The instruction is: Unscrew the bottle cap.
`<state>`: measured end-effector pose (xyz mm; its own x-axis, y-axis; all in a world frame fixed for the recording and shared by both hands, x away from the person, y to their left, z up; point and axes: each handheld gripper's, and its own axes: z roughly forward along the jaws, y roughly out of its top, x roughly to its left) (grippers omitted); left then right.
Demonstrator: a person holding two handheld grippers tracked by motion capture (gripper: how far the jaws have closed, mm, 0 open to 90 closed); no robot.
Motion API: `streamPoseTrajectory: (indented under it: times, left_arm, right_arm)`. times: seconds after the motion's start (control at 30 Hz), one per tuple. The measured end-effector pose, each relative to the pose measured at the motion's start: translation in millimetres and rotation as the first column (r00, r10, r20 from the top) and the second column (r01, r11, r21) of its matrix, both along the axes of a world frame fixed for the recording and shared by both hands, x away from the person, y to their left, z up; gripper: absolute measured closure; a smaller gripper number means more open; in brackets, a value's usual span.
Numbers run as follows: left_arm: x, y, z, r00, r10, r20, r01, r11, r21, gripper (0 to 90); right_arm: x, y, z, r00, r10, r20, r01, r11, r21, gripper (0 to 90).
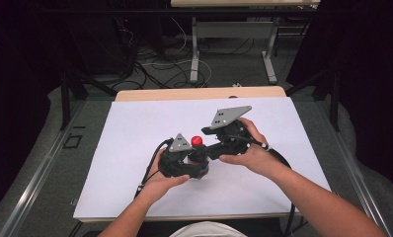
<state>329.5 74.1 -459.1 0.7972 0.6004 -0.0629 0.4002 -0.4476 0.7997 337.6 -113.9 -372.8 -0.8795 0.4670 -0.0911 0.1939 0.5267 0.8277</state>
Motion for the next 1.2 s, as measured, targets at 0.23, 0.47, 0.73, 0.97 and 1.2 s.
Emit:
streamPoseTrajectory:
  times: [0.23, 0.47, 0.73, 0.97, 1.2]
  left_arm:
    - [0.1, 0.4, -0.1, 0.9999, 0.014, -0.002, -0.014, 0.9999, 0.005, 29.9]
    - [-1.4, -2.4, -0.4, 0.9999, 0.015, 0.0, -0.015, 0.9999, 0.0, 29.8]
    - [-2.9, -3.6, 0.4, 0.9998, -0.018, -0.008, 0.018, 0.9997, 0.017, 29.8]
    - [-3.7, -3.1, 1.0, 0.9997, -0.025, 0.001, 0.025, 0.9997, 0.008, 29.9]
    - [-7.6, -6.5, 2.2, 0.9969, -0.078, -0.013, 0.078, 0.997, 0.003, 29.9]
  right_arm:
    - [-9.3, 6.1, -7.6, 0.9967, -0.067, -0.046, 0.069, 0.9962, 0.052, 51.2]
    - [-8.8, 12.5, -12.0, 0.995, -0.091, -0.041, 0.093, 0.9938, 0.06, 53.9]
    - [-3.4, 18.8, -14.9, 0.9958, -0.084, -0.035, 0.086, 0.9952, 0.047, 59.8]
    - [12.5, 12.1, -10.2, 0.9951, 0.073, -0.066, -0.071, 0.9969, 0.034, 60.6]
    - [31.9, 4.5, -2.2, 0.9386, 0.326, -0.113, -0.33, 0.9437, -0.02, 60.8]
